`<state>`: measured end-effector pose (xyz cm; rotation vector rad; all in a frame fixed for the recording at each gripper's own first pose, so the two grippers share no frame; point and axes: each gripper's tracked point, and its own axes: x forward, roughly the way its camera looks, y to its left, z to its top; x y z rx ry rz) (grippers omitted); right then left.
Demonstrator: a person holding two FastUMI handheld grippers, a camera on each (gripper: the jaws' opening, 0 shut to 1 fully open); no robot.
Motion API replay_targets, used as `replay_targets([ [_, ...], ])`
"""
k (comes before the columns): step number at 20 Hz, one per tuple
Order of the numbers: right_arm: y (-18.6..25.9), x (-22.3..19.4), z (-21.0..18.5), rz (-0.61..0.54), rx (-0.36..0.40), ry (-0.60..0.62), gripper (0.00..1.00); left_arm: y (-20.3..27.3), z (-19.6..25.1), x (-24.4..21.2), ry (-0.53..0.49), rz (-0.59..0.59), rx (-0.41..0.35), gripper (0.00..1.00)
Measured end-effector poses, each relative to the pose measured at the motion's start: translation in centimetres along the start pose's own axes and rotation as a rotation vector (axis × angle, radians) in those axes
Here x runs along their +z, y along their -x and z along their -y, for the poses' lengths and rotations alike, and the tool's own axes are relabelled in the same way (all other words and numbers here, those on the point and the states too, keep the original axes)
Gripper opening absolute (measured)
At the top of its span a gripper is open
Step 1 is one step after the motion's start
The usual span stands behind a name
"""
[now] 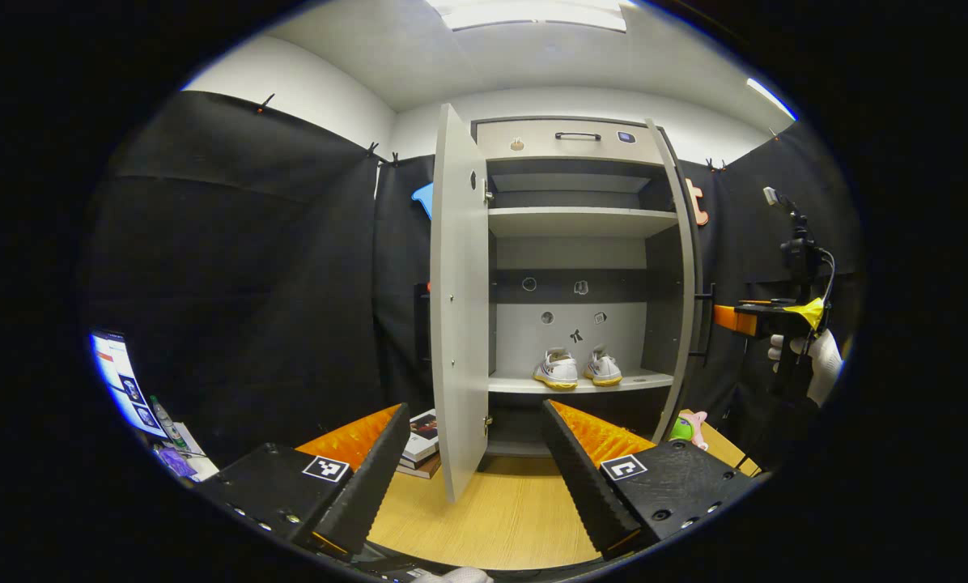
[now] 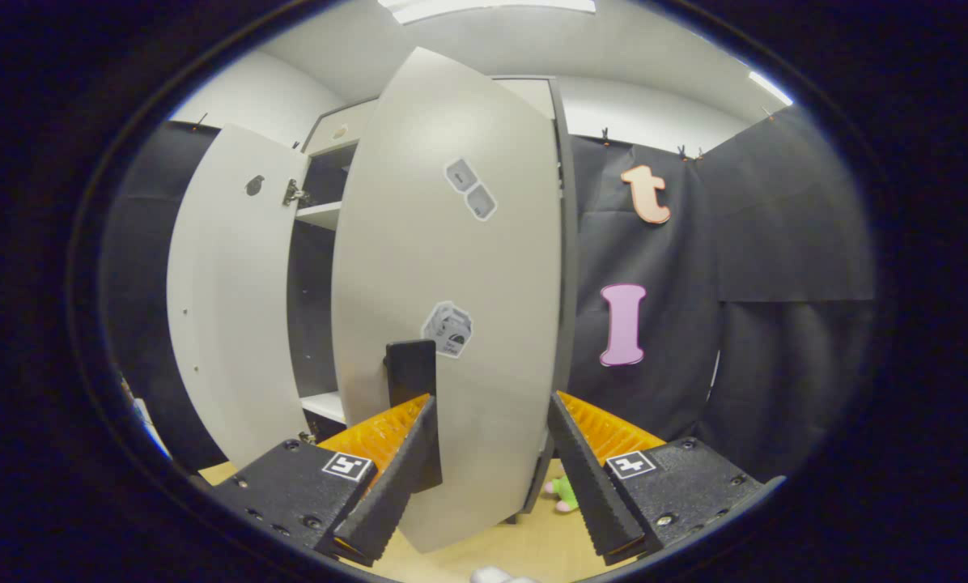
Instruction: Grab one shoe with the right hand and put it into the shoe cabinet, grab the other shoe with the left hand and put it into the shoe cabinet; then close the right door with the right hand and the left door with the left hand.
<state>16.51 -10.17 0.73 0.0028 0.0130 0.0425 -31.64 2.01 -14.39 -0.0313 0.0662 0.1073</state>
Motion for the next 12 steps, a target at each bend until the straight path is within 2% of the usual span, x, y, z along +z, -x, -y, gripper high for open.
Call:
replay_targets([
  [3, 0.4, -0.3, -2.6, -0.013, 0.046, 0.005, 0.97, 0.5, -0.8, 0.0, 0.005, 0.001, 0.005, 0.97],
  [12, 5.8, -0.2, -5.1, -0.011, 0.010, 0.014, 0.99, 0.5, -2.9, -0.1, 0.019, 0.005, -0.039, 0.97],
])
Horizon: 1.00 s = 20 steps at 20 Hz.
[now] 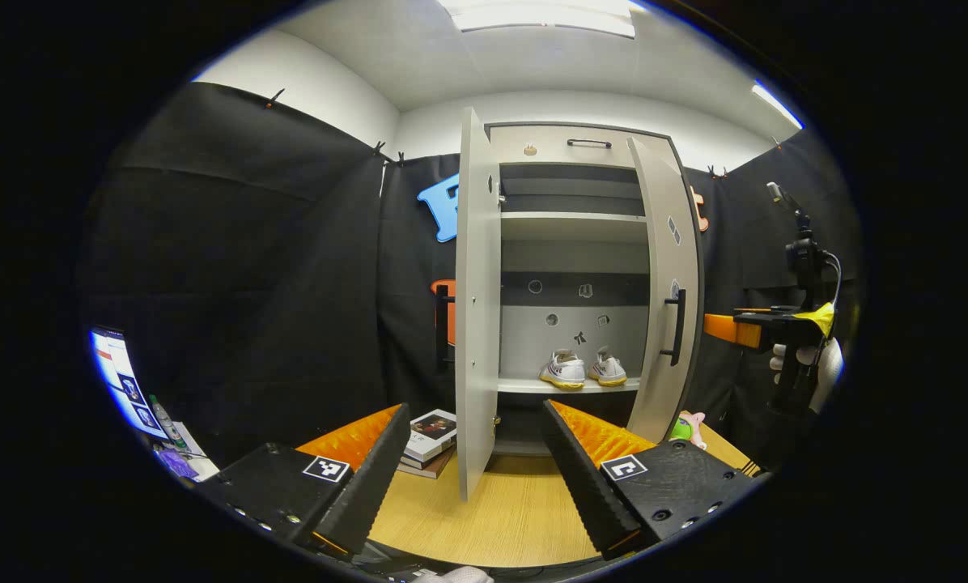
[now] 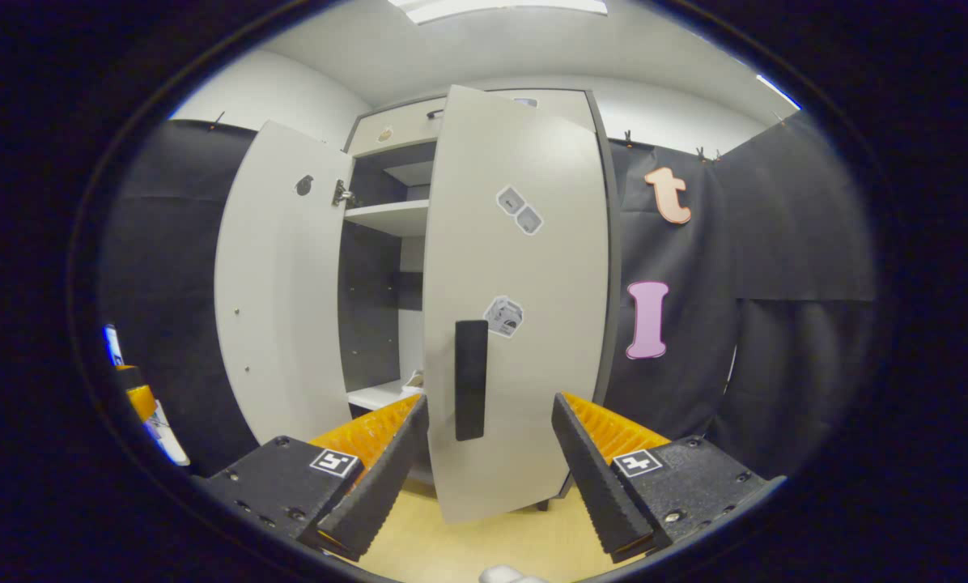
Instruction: Grab one shoe with the right hand and put it into the shoe cabinet, grab the other shoe with the left hand and put it into the shoe cabinet; then close the right door with the right hand and the left door with the left hand.
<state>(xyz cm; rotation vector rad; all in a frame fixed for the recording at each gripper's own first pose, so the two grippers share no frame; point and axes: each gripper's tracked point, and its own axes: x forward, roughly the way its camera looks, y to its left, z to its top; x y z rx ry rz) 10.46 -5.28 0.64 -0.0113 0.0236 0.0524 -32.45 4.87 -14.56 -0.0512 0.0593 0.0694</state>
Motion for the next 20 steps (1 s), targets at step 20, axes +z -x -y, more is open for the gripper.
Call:
replay_targets([
  [20, 16.4, -8.2, -4.0, -0.140, -0.137, -0.039, 0.99, -17.3, -12.4, 1.9, -0.077, 0.051, 0.081, 0.96],
])
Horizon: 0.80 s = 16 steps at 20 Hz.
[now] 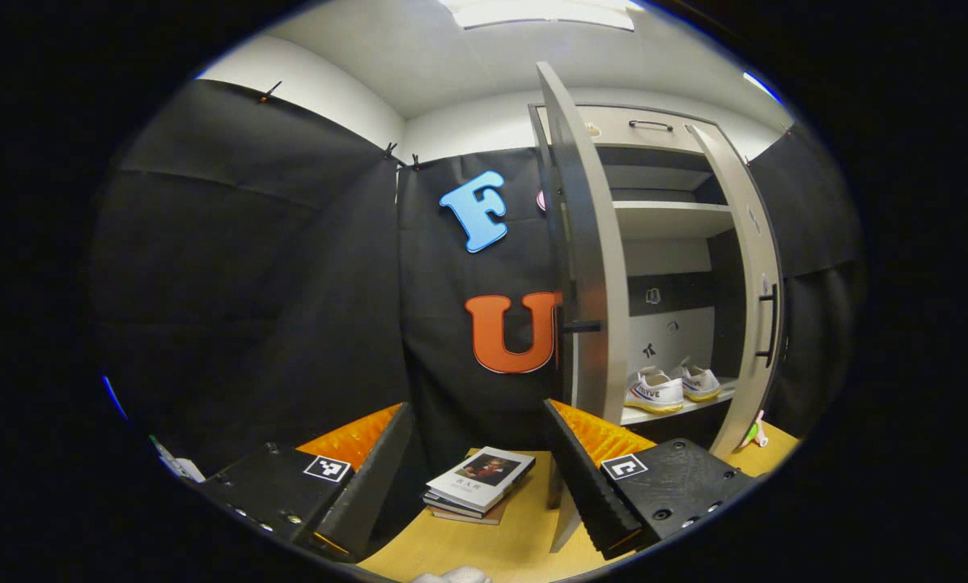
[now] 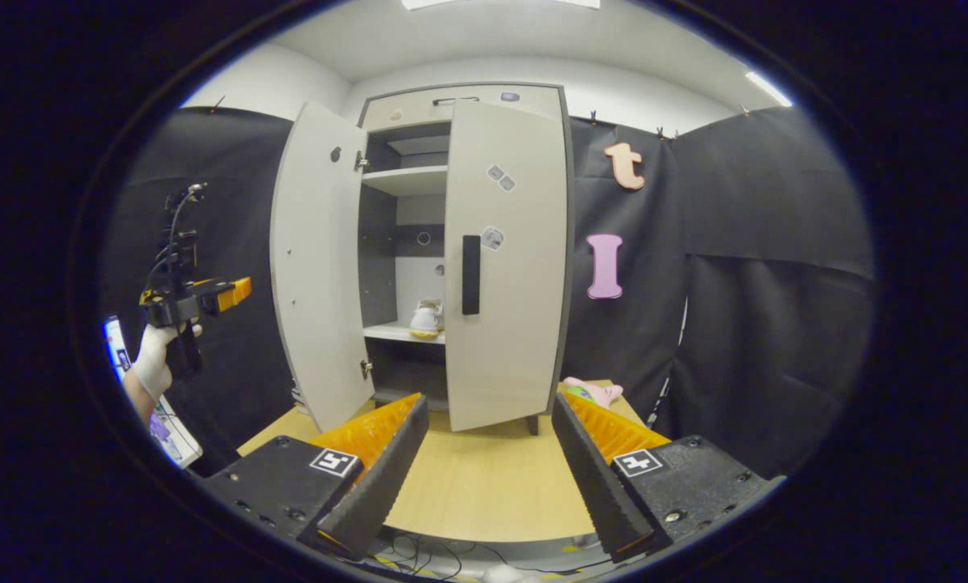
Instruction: Grab one shoe with the right hand and put it into the shoe cabinet, grab the other shoe with the left hand and put it into the shoe cabinet; then close the right door with the right hand and the left door with the left hand.
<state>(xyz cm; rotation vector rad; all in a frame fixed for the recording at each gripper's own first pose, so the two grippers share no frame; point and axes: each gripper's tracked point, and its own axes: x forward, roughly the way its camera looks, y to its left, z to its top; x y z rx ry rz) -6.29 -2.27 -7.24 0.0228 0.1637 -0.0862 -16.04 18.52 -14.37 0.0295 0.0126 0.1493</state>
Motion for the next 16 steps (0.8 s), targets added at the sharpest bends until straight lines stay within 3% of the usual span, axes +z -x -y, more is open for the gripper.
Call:
replay_targets([
  [6, -0.3, 0.4, 1.8, 0.007, -0.018, -0.013, 0.99, -4.2, 0.6, -0.2, -0.020, -0.014, 0.021, 0.96],
  [16, -1.8, 1.3, 3.2, 0.019, 0.062, -0.018, 1.00, -3.7, 0.8, 0.1, -0.038, -0.010, 0.061, 0.89],
])
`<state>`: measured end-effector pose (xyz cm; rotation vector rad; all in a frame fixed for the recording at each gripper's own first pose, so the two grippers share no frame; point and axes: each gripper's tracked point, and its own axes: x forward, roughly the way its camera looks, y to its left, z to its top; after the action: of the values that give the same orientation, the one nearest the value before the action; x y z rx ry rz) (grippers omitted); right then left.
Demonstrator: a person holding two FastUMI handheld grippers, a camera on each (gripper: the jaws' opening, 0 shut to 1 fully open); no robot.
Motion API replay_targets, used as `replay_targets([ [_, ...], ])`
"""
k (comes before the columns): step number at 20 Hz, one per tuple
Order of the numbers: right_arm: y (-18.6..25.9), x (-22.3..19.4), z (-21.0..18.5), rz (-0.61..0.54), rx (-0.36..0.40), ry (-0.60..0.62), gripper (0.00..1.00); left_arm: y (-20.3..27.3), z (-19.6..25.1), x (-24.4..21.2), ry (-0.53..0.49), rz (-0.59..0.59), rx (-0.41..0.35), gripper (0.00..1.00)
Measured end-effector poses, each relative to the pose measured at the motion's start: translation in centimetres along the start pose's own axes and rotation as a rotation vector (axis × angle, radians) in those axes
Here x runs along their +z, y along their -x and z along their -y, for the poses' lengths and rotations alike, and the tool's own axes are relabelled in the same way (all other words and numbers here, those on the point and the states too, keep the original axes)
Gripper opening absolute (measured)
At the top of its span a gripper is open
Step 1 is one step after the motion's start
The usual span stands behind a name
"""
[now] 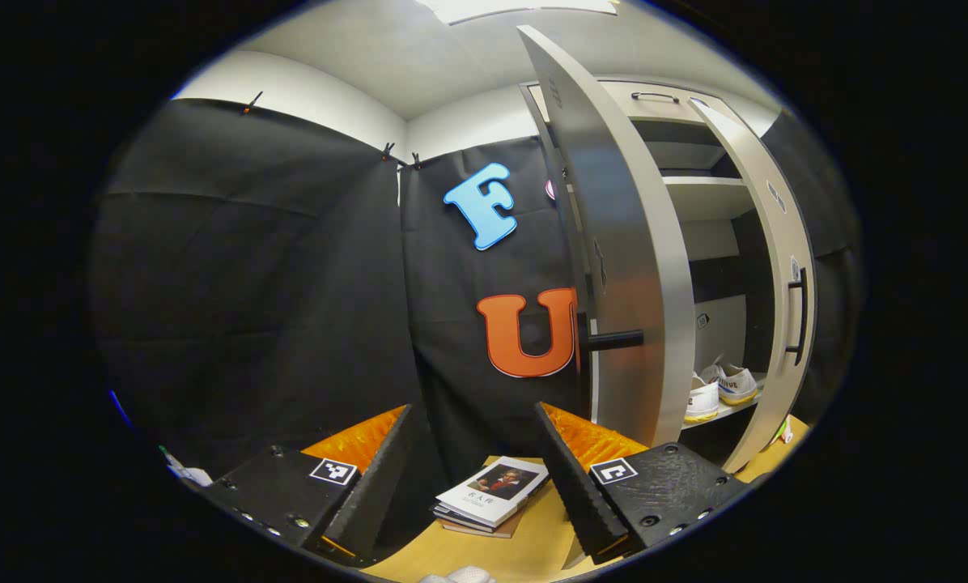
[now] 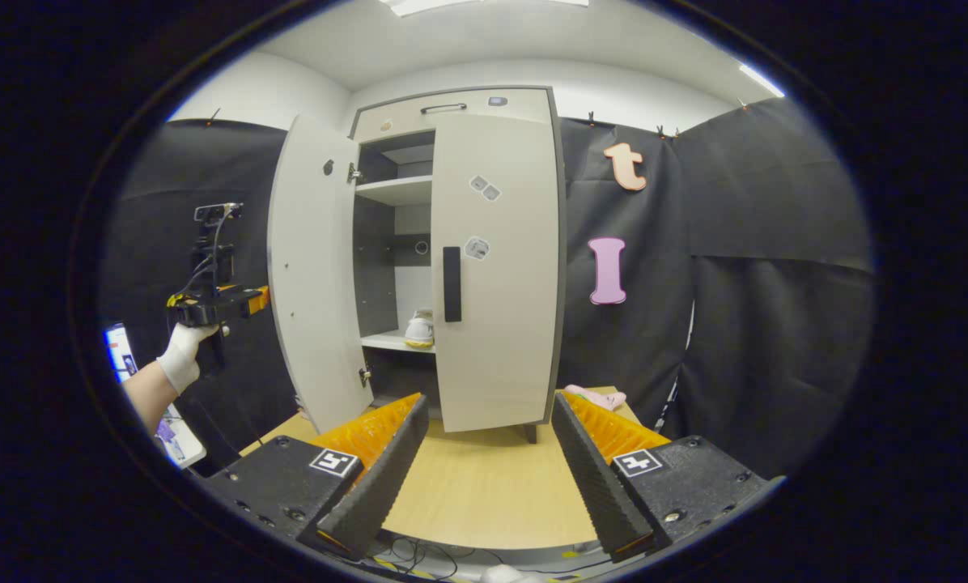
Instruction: Grab one shoe with the right hand and put it into the shoe cabinet, grab the other shoe with the left hand and put it into the shoe cabinet; then close the right door with the right hand and the left door with the left hand.
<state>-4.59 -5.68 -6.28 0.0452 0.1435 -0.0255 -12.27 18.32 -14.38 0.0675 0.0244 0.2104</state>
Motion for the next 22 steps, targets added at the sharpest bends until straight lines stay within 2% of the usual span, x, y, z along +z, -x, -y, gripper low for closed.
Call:
replay_targets([
  [3, -0.9, 0.1, 1.2, -0.003, 0.013, 0.002, 0.99, 0.2, 0.9, -0.1, 0.000, -0.002, -0.008, 0.89],
  [6, -1.8, 0.2, 2.1, -0.007, 0.035, 0.006, 1.00, 1.1, 3.6, 0.4, 0.002, 0.008, -0.037, 0.89],
  [14, -3.3, 0.6, 4.9, -0.009, 0.077, 0.018, 0.99, 2.3, 15.9, 1.7, 0.042, 0.019, -0.186, 0.89],
  [15, -3.4, 0.8, 5.4, -0.004, 0.076, 0.018, 1.00, 2.2, 17.3, 2.1, 0.033, 0.022, -0.197, 0.94],
  [16, -3.4, 0.8, 5.9, 0.002, 0.075, 0.017, 0.99, 2.1, 18.4, 2.4, 0.021, 0.028, -0.206, 0.97],
  [18, -3.9, 1.0, 7.1, 0.009, 0.068, 0.014, 0.99, 2.1, 20.2, 2.7, -0.001, 0.031, -0.215, 0.96],
  [19, -4.1, 1.1, 7.5, 0.010, 0.069, 0.008, 0.99, 2.3, 20.7, 2.7, -0.008, 0.029, -0.217, 1.00],
  [20, -4.4, 1.2, 8.0, 0.015, 0.067, 0.003, 0.99, 2.5, 21.1, 2.8, -0.008, 0.028, -0.216, 0.96],
  [22, -5.2, 1.6, 8.9, 0.025, 0.059, -0.001, 0.99, 2.9, 21.2, 2.6, -0.008, 0.025, -0.209, 1.00],
])
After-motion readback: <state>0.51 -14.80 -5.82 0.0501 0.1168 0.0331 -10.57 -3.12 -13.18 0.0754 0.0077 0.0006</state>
